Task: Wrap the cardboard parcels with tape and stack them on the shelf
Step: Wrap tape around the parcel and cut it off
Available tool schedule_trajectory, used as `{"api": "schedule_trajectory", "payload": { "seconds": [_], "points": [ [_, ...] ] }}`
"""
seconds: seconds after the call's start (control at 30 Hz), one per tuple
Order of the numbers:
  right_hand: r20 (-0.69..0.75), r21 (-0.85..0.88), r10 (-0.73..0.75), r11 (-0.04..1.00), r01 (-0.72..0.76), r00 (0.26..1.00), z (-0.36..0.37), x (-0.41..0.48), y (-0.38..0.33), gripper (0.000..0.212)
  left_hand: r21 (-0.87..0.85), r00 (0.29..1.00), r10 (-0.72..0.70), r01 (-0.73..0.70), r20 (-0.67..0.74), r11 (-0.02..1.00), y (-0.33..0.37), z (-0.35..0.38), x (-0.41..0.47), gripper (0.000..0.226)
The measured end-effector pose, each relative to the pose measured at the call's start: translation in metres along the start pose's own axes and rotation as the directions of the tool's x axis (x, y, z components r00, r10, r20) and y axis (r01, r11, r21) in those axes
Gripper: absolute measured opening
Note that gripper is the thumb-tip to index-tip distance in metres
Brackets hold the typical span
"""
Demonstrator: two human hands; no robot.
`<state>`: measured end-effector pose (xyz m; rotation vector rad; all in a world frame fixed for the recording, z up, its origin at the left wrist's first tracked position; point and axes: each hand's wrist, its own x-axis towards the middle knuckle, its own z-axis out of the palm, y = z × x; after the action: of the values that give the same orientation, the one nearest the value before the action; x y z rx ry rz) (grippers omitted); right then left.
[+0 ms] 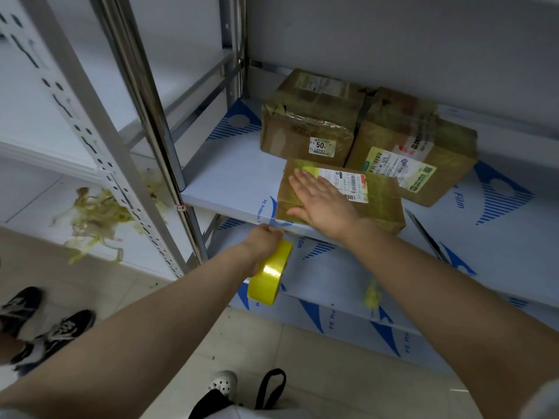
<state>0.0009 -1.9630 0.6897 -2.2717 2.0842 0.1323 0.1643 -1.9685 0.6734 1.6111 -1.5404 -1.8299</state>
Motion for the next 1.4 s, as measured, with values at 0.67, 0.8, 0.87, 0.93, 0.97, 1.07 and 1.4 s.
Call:
{"api": "schedule_trajectory", "payload": {
  "seconds": [0.67, 0.8, 0.87, 0.93, 0.97, 1.07, 1.4],
  "points": [
    [0.064, 0.269, -0.037, 0.963, 0.019, 0.997, -0.008, 0.002, 0.014, 0.086, -0.083, 0.999, -0.003, 0.006, 0.037, 0.997, 0.003, -0.004, -0.006, 0.028],
    [-0.107, 0.111, 0.020, 0.994, -0.008, 0.994, 0.003, 0.004, 0.000, 0.079, -0.121, 0.998, -0.029, 0.036, 0.057, 0.992, 0.006, -0.005, -0.011, 0.022],
    [-0.055, 0.133, -0.007, 0.991, 0.014, 0.998, 0.001, 0.003, 0.004, 0.080, -0.121, 0.997, -0.043, 0.050, 0.058, 0.991, 0.005, -0.006, -0.012, 0.026],
    [0.018, 0.137, -0.031, 0.990, 0.028, 0.999, -0.001, 0.001, 0.010, 0.088, -0.126, 0.996, -0.069, 0.077, 0.064, 0.989, 0.008, -0.007, -0.015, 0.025],
    [0.035, 0.124, -0.032, 0.992, 0.027, 0.999, -0.001, 0.000, 0.011, 0.092, -0.123, 0.994, -0.077, 0.086, 0.072, 0.989, 0.008, -0.007, -0.016, 0.024],
    [0.045, 0.107, -0.014, 0.994, 0.010, 0.999, -0.006, -0.003, 0.003, 0.095, -0.115, 0.992, -0.082, 0.094, 0.101, 0.989, 0.008, -0.011, -0.021, 0.017],
    [-0.106, 0.908, 0.655, 0.370, -0.195, 0.748, 0.017, -0.083, -0.043, 0.013, -0.108, 0.977, 0.048, -0.026, 0.208, 0.994, 0.011, 0.006, -0.022, 0.035]
  ]
}}
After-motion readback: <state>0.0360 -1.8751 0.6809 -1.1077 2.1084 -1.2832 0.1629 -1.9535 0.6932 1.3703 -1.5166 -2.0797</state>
